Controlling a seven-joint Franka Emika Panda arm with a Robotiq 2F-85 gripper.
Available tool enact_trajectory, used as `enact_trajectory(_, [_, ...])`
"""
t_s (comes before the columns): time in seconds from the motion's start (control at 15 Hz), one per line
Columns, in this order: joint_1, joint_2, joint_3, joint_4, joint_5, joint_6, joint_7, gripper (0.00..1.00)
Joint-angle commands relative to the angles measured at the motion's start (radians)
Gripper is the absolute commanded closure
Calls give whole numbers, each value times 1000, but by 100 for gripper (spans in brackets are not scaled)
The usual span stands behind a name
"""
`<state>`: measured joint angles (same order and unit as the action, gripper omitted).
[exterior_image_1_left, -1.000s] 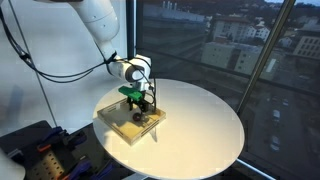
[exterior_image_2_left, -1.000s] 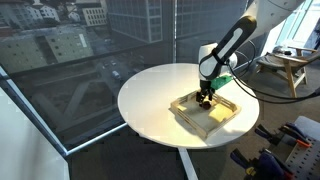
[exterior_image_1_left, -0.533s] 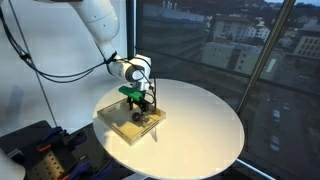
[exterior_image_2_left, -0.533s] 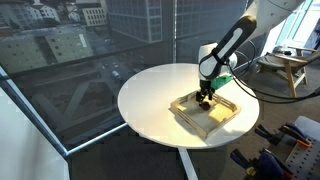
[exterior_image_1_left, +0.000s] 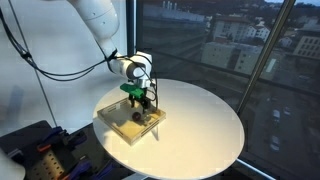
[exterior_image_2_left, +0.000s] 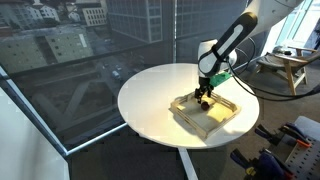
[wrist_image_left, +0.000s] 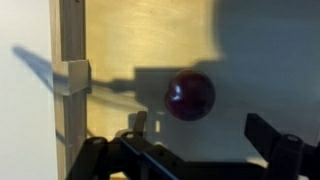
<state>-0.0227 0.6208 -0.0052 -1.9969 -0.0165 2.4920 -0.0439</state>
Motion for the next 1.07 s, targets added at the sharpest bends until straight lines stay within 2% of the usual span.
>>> enact_trajectory(0.0, [2, -40, -5, -4, -5, -12, 5, 0])
enact_trajectory(1.0, [-3, -174, -2, -82, 2, -28, 2, 0])
